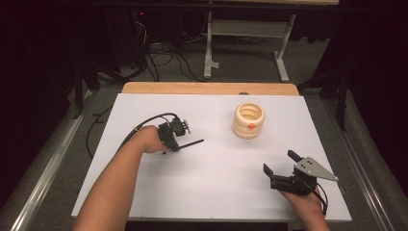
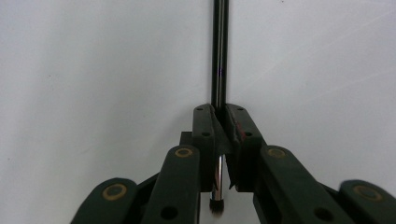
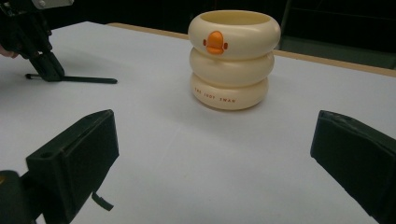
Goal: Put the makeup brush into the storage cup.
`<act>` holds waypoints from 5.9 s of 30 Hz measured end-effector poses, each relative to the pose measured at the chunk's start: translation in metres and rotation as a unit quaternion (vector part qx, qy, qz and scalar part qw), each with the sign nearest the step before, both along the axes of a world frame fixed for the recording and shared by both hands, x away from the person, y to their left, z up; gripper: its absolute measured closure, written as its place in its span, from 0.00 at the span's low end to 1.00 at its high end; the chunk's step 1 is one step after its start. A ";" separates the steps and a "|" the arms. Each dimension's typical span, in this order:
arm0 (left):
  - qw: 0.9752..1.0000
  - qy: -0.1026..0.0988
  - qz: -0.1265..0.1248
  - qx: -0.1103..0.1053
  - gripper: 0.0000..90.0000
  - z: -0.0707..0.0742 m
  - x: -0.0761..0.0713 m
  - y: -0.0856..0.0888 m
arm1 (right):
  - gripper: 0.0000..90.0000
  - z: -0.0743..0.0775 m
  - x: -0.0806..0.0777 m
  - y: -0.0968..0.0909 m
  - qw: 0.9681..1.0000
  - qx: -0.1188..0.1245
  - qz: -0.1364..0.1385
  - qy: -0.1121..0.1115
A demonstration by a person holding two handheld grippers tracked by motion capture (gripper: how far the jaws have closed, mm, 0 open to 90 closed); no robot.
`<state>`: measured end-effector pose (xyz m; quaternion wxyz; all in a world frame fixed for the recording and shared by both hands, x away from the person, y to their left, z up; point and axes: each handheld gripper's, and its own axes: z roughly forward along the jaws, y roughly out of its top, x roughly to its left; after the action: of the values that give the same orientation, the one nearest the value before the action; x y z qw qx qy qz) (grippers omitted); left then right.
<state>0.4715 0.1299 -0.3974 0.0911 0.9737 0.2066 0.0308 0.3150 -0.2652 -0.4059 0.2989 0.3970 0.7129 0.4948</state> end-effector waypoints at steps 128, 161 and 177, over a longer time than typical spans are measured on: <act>0.998 -0.039 -0.054 -0.021 0.93 0.044 -0.081 -0.066 | 0.09 -0.018 0.027 0.060 0.914 -0.388 -0.009 -0.117; 0.997 -0.042 -0.060 -0.012 0.93 0.048 -0.081 -0.077 | 0.18 -0.019 0.015 0.080 0.837 -0.513 0.030 -0.187; 0.997 -0.045 -0.068 -0.006 0.93 0.049 -0.081 -0.084 | 0.24 -0.021 0.012 0.087 0.819 -0.537 0.046 -0.196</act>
<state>0.3904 0.0460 -0.3488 0.1076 0.9825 0.1363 0.0668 0.3269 -0.1781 -0.4272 0.5745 0.0350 0.8098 0.1143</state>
